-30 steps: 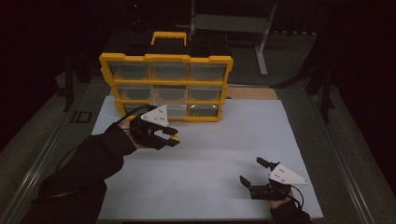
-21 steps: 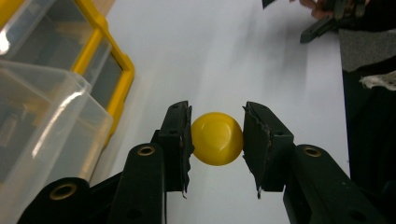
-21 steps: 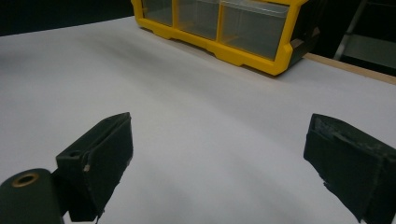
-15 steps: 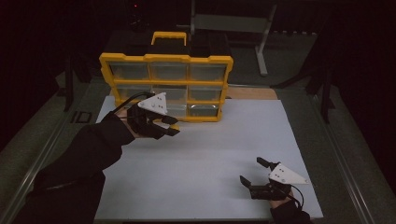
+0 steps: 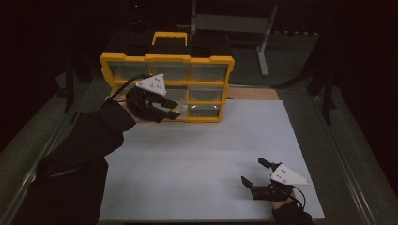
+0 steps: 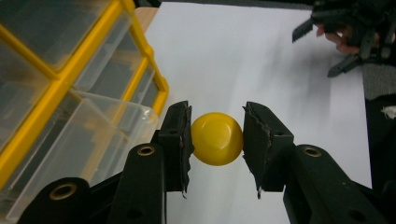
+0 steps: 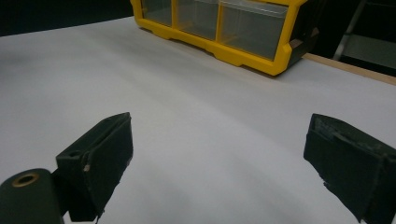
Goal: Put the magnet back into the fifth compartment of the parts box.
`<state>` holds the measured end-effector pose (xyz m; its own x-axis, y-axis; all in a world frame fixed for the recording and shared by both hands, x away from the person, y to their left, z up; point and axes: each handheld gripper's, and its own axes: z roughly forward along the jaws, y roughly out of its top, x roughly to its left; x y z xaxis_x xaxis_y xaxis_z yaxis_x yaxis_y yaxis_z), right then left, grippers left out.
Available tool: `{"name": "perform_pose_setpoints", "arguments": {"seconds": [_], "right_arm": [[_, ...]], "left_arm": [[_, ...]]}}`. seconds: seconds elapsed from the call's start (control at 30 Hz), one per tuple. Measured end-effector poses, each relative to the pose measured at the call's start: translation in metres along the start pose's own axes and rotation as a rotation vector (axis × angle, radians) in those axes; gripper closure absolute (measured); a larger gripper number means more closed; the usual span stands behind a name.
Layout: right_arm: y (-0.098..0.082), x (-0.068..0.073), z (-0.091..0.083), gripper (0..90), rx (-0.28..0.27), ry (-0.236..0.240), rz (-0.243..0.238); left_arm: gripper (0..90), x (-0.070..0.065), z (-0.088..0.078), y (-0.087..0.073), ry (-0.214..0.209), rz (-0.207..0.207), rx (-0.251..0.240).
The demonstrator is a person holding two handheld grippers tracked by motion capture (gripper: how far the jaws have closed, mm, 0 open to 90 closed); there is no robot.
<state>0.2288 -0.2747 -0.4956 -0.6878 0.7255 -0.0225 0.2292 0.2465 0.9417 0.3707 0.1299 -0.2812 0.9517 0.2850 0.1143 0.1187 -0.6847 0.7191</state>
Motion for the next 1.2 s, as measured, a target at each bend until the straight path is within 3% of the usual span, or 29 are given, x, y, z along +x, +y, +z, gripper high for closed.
{"name": "perform_pose_setpoints", "arguments": {"seconds": [0.4,0.57,0.77,0.9,1.2], "right_arm": [[0.0,-0.001,0.0,8.4,0.001,0.001,-0.003],[0.0,-0.001,0.0,8.5,-0.002,-0.001,-0.002],[0.001,-0.001,-0.001,8.5,-0.005,-0.001,-0.004],[0.0,-0.002,-0.001,8.4,-0.004,-0.002,0.002],[0.001,-0.002,-0.001,8.5,-0.003,-0.007,0.0]], "left_arm": [[62.8,0.03,-0.002,0.0,0.063,-0.084,-0.028],[62.8,0.037,0.003,0.0,0.086,-0.104,-0.024],[62.7,0.047,0.008,-0.001,0.119,-0.152,-0.054],[62.8,0.051,0.013,-0.003,0.115,-0.177,-0.072],[62.7,0.059,0.024,-0.007,0.148,-0.23,-0.094]]}}
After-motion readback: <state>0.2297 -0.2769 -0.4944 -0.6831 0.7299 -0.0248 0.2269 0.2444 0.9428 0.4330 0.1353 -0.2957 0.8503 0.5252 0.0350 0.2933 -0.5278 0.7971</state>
